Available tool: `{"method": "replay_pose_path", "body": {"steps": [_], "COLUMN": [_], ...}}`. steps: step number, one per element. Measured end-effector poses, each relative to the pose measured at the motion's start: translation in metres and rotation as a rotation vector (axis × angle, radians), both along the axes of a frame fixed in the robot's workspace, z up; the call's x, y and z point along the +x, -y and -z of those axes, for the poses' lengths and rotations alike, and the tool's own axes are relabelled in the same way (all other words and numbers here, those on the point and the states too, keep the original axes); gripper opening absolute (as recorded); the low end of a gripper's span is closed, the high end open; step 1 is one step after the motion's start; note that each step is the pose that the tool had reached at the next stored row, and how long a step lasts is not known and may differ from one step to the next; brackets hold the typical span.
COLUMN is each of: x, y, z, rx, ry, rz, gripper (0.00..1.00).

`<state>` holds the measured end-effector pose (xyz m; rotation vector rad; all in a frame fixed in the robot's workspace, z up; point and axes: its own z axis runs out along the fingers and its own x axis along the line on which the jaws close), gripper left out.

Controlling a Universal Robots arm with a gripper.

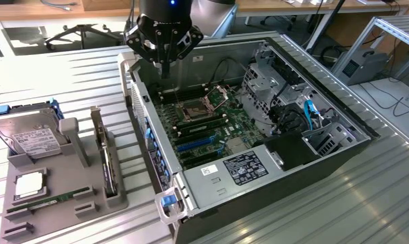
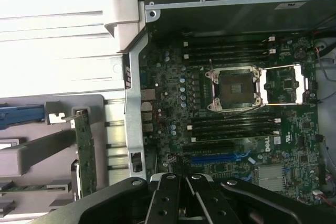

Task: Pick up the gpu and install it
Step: 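Reach for the gpu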

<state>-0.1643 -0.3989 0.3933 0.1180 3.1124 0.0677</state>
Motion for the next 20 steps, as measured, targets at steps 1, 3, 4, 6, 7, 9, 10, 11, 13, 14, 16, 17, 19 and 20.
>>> {"method": "replay_pose_path", "body": {"steps": [1, 3, 4, 6, 7, 9, 10, 11, 13, 14, 16, 17, 19, 20], "x": [-0.0004, -0.0013, -0.0018, -0.0029, -0.0034, -0.0043, -0.0048, -0.0053, -0.0062, -0.0067, -0.0076, -0.0082, -0.0093, -0.0097], "y": [0.0, 0.0, 0.0, 0.0, 0.0, 0.0, 0.0, 0.0, 0.0, 0.0, 0.0, 0.0, 0.0, 0.0], "z": [0.0, 0.0, 0.0, 0.0, 0.0, 0.0, 0.0, 0.0, 0.0, 0.0, 0.0, 0.0, 0.0, 0.0], "rx": [0.0, 0.0, 0.0, 0.0, 0.0, -0.0001, 0.0, 0.0, 0.0, 0.0, 0.0, 0.0, -0.0001, 0.0], "ry": [0.0001, 0.0, 0.0, 0.0001, 0.0, 0.0, 0.0, 0.0001, 0.0, 0.0, 0.0, 0.0, 0.0, 0.0], "rz": [0.0, 0.0, 0.0, 0.0, 0.0, 0.0, 0.0, 0.0, 0.0, 0.0, 0.0, 0.0, 0.0, 0.0], "gripper": [0.11, 0.11, 0.11, 0.11, 0.11, 0.11, 0.11, 0.11, 0.11, 0.11, 0.11, 0.11, 0.11, 0.11]}}
